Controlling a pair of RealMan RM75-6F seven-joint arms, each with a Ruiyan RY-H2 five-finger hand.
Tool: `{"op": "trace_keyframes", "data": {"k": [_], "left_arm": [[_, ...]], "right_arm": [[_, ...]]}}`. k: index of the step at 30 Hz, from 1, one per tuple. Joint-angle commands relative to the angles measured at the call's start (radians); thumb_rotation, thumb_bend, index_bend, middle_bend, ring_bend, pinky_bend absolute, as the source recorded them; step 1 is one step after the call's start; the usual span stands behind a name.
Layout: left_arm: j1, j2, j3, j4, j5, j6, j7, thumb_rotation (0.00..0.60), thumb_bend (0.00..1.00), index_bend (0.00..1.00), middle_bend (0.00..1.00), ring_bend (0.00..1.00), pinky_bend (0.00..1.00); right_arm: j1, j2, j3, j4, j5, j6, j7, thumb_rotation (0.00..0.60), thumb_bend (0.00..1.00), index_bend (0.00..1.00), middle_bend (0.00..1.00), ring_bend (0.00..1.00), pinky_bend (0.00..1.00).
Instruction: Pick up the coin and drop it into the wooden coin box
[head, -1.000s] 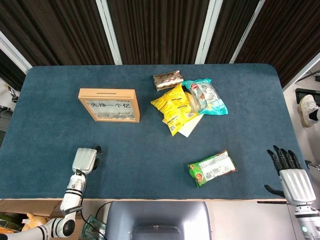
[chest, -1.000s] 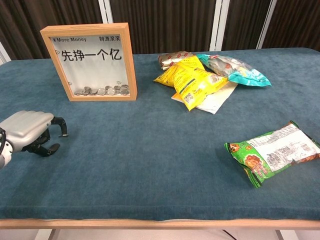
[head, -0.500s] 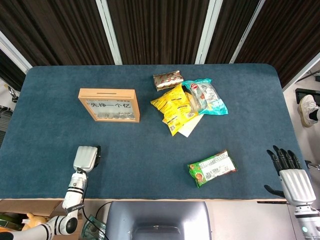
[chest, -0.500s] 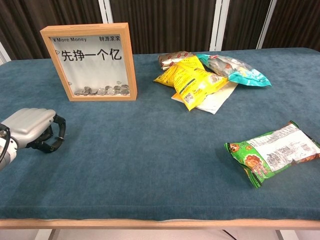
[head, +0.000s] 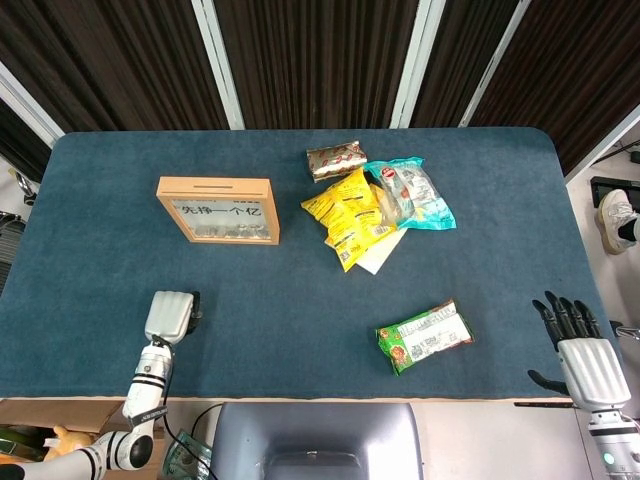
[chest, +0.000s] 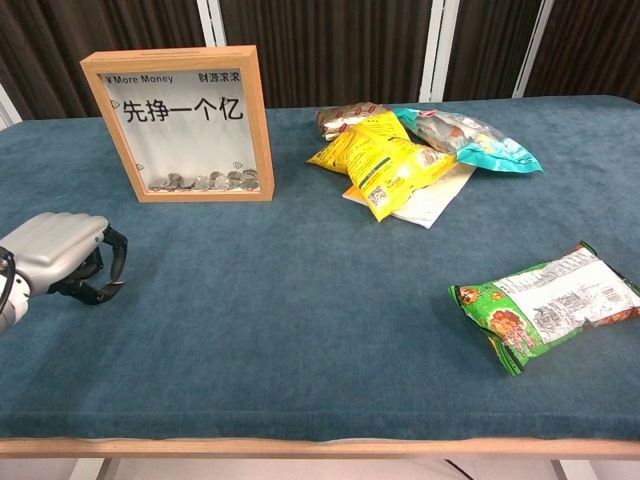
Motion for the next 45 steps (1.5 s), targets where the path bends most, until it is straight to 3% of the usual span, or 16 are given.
{"op": "trace_keyframes", "data": {"k": [1,7,13,19,23,29,38,45], "left_arm": [[0.0,0.003,0.0,-0.004,-0.004,-0.003,0.002,0.6,0.5,0.68,1.0,1.0,1.0],[0.001,0.016,0.002,-0.025,-0.001,-0.005,-0.009,0.6,0.58,0.69,1.0,1.0,1.0],[-0.005,0.103,-0.029,-0.151,-0.026,-0.043,-0.06,0.6,0.6,0.69,1.0,1.0,1.0],[-0.039,0.317,-0.115,-0.39,-0.147,-0.151,-0.067,0.6,0.62,0.69,1.0,1.0,1.0],[-0.088,0.504,-0.201,-0.542,-0.321,-0.296,-0.103,0.6,0.63,0.7,1.0,1.0,1.0],[-0.215,0.741,-0.289,-0.602,-0.53,-0.53,-0.176,0.6,0.64,0.7,1.0,1.0,1.0],[-0.446,0.868,-0.237,-0.574,-0.715,-0.643,-0.172,0.6,0.67,0.71,1.0,1.0,1.0],[-0.623,0.854,-0.138,-0.514,-0.816,-0.673,-0.162,0.6,0.68,0.71,1.0,1.0,1.0]], "right_arm": [[0.0,0.0,0.001,0.0,0.001,0.001,0.0,0.6,0.17,0.0,0.0,0.0,0.0],[0.0,0.0,0.0,0.0,0.001,0.0,-0.001,0.6,0.17,0.0,0.0,0.0,0.0],[0.0,0.001,0.0,-0.001,-0.001,0.002,0.002,0.6,0.17,0.0,0.0,0.0,0.0],[-0.002,0.007,-0.001,-0.002,-0.004,0.005,0.014,0.6,0.17,0.0,0.0,0.0,0.0],[-0.004,0.01,-0.002,-0.003,-0.007,0.008,0.022,0.6,0.17,0.0,0.0,0.0,0.0],[-0.002,0.022,-0.007,-0.006,-0.011,0.002,0.046,0.6,0.17,0.0,0.0,0.0,0.0],[-0.002,0.043,0.007,-0.002,0.013,0.001,0.1,0.6,0.17,0.0,0.0,0.0,0.0],[-0.001,0.055,0.018,0.0,0.03,-0.002,0.136,0.6,0.17,0.0,0.0,0.0,0.0]]}}
